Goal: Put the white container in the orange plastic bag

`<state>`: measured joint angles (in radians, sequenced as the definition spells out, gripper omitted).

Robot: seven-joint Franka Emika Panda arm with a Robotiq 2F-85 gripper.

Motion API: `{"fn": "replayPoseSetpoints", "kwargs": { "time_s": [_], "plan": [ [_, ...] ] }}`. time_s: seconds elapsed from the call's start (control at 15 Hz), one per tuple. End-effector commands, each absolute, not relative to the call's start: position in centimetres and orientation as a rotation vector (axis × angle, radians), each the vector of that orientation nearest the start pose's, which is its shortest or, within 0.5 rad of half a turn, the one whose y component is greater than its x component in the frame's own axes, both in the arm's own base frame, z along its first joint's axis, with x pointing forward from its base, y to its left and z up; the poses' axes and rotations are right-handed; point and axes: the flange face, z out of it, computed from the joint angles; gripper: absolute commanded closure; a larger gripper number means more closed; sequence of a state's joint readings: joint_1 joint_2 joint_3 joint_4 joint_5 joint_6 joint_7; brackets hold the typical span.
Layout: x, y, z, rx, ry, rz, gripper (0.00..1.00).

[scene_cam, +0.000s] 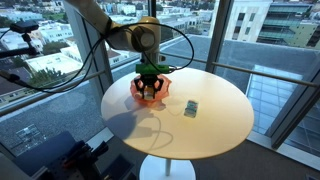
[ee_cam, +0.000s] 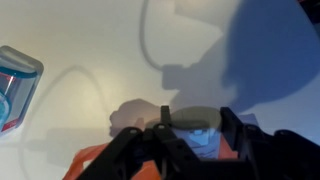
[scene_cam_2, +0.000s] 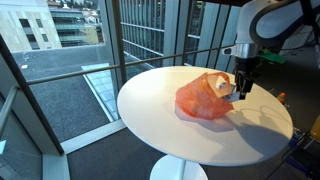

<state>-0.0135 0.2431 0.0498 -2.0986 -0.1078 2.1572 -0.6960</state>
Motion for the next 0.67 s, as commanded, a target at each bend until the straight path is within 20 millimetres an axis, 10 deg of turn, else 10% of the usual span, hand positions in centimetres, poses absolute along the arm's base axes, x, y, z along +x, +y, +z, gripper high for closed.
{"fn": "replayPoseSetpoints", "kwargs": {
  "time_s": [0.0, 0.6],
  "plan": [
    [57.5, 2.8, 29.5, -2.903, -1.193, 0.348, 0.73],
    [60.5, 5.5, 29.2, -2.918, -1.122, 0.431, 0.73]
  ]
}}
